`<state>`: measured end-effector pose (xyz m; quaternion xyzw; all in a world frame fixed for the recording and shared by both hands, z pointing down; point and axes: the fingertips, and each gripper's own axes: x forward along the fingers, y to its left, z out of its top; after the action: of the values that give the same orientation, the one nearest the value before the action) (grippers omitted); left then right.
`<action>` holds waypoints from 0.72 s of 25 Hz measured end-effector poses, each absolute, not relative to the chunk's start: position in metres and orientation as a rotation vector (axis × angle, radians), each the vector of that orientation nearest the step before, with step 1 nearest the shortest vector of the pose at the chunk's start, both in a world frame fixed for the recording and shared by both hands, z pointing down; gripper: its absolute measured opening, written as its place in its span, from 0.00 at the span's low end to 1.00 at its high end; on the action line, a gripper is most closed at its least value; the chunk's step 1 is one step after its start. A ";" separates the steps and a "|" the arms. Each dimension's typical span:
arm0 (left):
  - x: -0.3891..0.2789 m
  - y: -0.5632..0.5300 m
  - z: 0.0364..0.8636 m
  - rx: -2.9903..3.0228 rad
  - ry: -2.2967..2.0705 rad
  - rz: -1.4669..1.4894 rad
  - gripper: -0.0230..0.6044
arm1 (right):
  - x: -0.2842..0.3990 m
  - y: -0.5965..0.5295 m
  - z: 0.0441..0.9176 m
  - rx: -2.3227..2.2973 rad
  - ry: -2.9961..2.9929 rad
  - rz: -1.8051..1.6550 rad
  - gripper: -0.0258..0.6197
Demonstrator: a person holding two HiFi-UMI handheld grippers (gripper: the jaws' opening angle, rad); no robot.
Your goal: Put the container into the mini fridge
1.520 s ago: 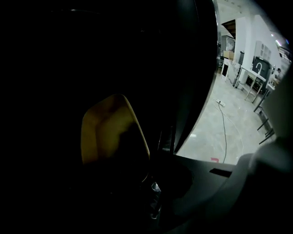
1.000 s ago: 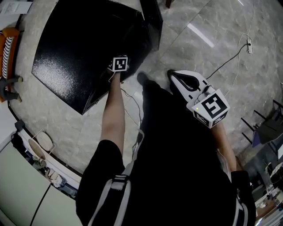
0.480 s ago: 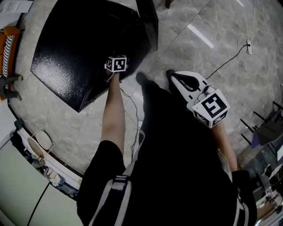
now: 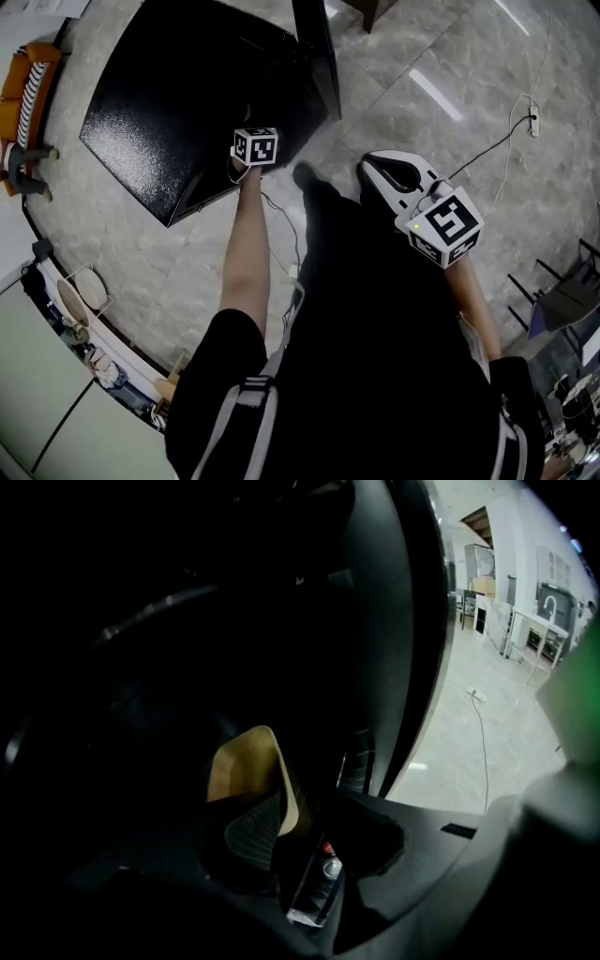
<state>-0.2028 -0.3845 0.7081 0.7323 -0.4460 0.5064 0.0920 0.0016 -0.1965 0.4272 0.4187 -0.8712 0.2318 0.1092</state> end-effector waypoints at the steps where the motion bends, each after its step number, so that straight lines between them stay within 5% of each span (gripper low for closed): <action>1: -0.200 -0.381 0.703 2.177 -1.336 1.486 0.25 | 0.004 -0.197 0.425 1.226 -2.573 0.672 0.07; 18: -0.146 -0.256 0.600 2.086 -1.548 1.008 0.25 | 0.035 -0.186 0.428 0.936 -2.762 0.679 0.07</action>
<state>-0.1459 -0.2563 0.6002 0.7368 -0.5469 0.3561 0.1766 0.0347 -0.1865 0.4276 0.3117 -0.9200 0.2260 0.0737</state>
